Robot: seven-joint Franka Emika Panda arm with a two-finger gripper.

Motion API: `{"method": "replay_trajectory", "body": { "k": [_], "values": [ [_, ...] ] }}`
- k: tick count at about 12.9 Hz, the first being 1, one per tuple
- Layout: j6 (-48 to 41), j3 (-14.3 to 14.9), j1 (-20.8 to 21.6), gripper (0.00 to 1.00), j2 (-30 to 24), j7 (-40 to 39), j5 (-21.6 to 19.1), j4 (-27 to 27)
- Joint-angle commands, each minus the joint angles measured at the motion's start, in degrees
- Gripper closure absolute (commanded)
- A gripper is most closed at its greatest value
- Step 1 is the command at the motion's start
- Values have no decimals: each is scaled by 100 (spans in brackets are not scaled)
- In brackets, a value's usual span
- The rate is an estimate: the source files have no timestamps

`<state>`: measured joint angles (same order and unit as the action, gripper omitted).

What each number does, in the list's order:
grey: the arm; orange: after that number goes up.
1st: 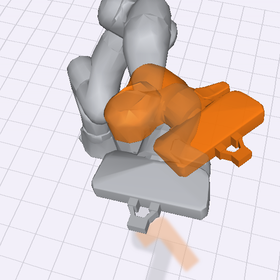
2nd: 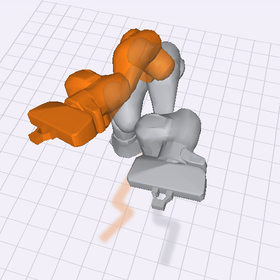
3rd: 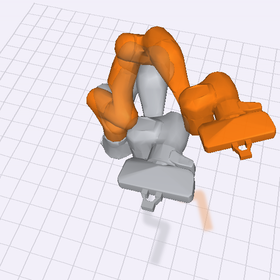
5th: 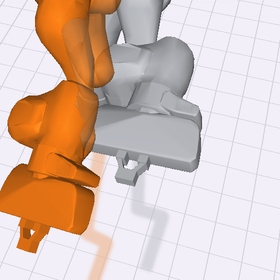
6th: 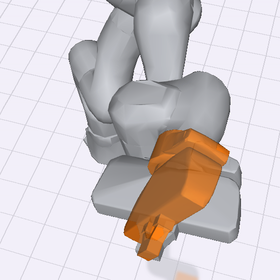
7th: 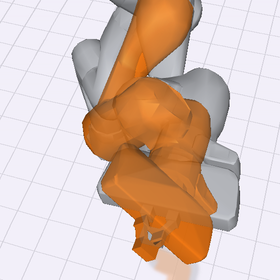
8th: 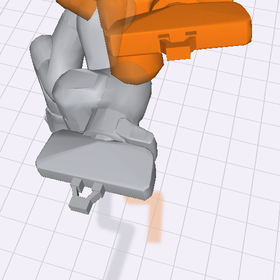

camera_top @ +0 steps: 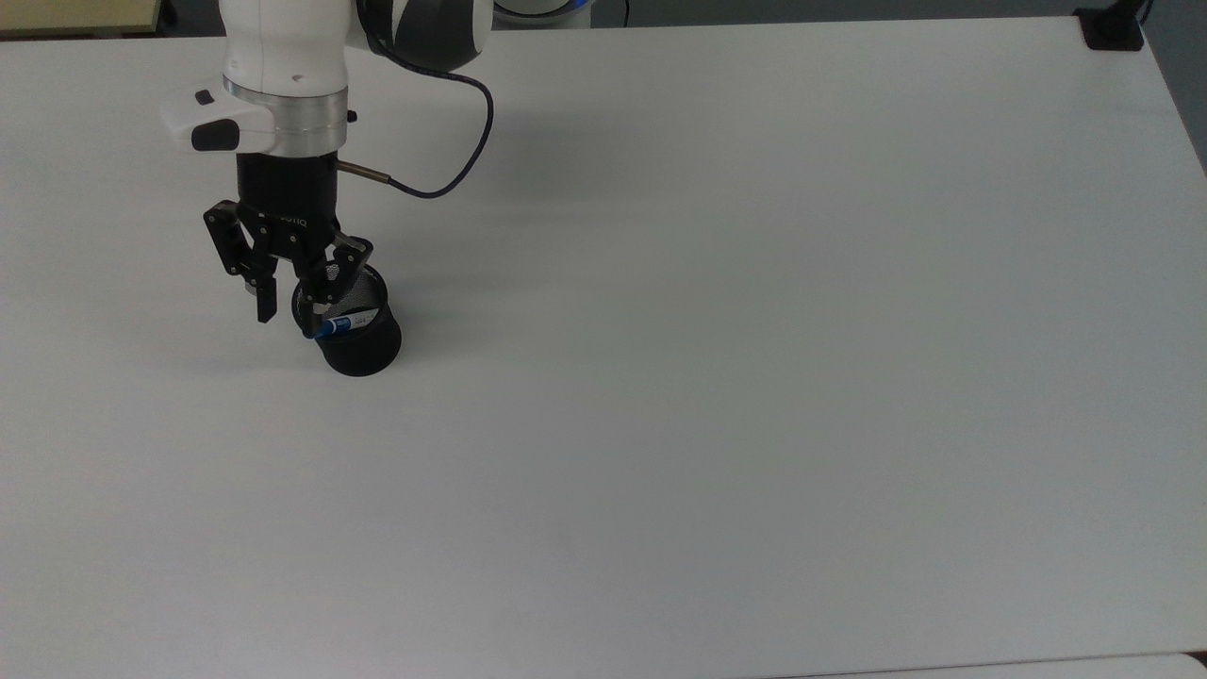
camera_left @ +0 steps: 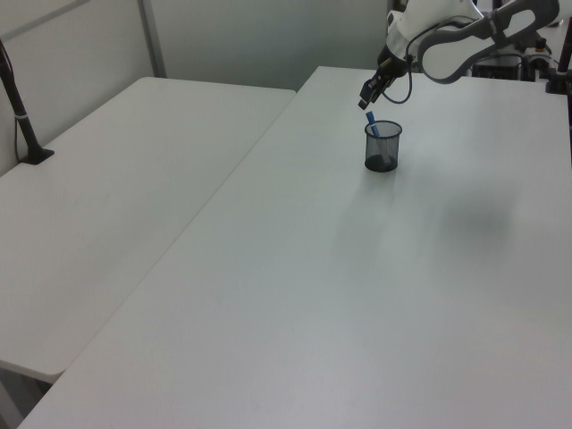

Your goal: Insert the marker

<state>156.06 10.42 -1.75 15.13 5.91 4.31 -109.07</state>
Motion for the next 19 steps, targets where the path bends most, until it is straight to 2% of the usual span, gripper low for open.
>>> {"method": "replay_trajectory", "body": {
  "k": [1, 3, 4, 6, 8, 10, 12, 14, 16, 18, 19],
  "values": [
    [117, 39, 61, 48, -169, 16, 105, -203],
    [73, 30, 69, 38, -212, 24, 97, -185],
    [-162, -5, 78, 28, -326, 33, 88, -176],
    [-1388, -179, 183, 20, -668, 121, 53, 7],
    [-3152, -574, 236, 1, -740, 130, 0, 533],
    [-4692, -891, 263, 0, -775, 130, -96, 1043],
    [-5644, -972, 271, 0, -959, 95, -359, 1430],
    [-6148, -928, 499, 0, -1030, 94, -387, 1564],
    [-6088, -806, 553, 0, -1013, 51, -387, 1520],
    [-6053, -263, 876, 0, -1021, -37, -431, 1555],
    [-6044, -129, 913, 0, -1021, -37, -509, 1573]
  ]
}}
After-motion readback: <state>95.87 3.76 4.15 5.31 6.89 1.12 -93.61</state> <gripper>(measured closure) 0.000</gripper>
